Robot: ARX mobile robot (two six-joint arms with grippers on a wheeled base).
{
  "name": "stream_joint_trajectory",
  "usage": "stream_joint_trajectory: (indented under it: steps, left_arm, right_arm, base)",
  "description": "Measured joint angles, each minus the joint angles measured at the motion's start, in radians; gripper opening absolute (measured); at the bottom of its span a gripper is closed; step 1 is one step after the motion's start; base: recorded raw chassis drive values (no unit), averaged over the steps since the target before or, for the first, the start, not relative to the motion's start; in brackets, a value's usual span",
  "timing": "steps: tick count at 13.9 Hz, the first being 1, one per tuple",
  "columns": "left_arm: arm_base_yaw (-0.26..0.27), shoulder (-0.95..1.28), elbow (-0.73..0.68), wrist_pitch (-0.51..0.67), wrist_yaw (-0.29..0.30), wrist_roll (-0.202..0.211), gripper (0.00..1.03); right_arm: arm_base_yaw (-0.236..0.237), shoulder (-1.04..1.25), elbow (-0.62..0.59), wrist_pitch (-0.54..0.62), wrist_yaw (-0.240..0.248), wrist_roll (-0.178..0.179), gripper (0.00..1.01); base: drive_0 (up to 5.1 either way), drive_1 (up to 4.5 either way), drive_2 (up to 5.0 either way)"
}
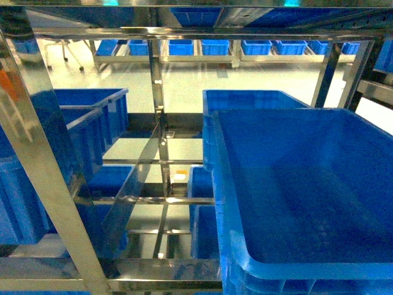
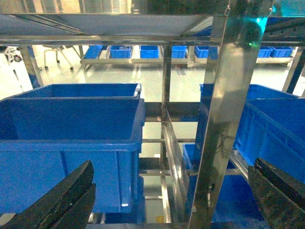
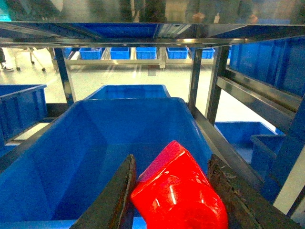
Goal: Pick red block from blue box to shelf
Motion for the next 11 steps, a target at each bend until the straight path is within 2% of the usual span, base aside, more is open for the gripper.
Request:
stream_joint_trajectory:
  steps: [1, 11]
  left_arm:
    - [0.0, 0.0, 0.0, 0.004, 0.0, 0.0, 0.98]
    - [0.0, 0.0, 0.0, 0.004, 0.0, 0.0, 0.98]
  right_arm:
    - [0.0, 0.0, 0.0, 0.002, 0.0, 0.0, 0.38]
    - [0.0, 0.0, 0.0, 0.002, 0.0, 0.0, 0.38]
  base:
    - [-0.2, 3.84, -4.2]
    - [0.0, 0.0, 0.0]
